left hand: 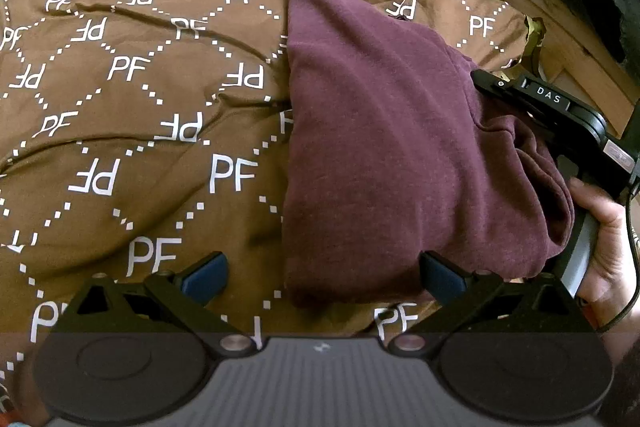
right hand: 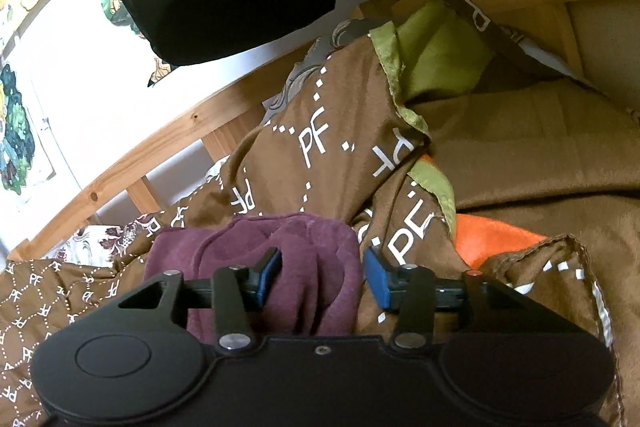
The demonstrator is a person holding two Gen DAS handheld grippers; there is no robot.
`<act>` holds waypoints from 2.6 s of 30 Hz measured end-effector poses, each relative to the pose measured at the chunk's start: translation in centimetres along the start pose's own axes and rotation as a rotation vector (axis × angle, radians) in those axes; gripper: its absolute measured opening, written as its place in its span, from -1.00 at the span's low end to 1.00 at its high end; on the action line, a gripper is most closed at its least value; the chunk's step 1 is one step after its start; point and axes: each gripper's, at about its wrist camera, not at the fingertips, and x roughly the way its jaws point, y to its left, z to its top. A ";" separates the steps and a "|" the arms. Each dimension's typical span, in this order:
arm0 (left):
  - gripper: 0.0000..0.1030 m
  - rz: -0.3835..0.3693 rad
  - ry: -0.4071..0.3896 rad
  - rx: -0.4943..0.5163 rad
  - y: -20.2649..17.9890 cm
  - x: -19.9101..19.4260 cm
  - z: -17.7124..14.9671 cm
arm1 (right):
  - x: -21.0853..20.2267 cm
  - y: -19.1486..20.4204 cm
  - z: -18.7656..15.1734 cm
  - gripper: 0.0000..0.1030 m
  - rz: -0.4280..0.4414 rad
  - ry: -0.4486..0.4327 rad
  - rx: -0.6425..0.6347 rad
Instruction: Fold small clothes
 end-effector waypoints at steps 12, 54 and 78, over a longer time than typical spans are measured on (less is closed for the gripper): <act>0.99 -0.168 -0.131 -0.016 0.3 -2.2 -0.1 | -0.6 -0.5 -0.5 -0.46 0.021 -0.031 0.044; -0.09 -0.234 -0.110 0.048 0.4 -5.0 1.2 | -3.6 3.4 -0.5 -0.62 0.068 -0.100 -0.021; -0.09 0.042 -0.434 -0.057 13.5 -13.7 2.0 | 2.5 25.1 0.2 -0.66 0.331 -0.085 -0.271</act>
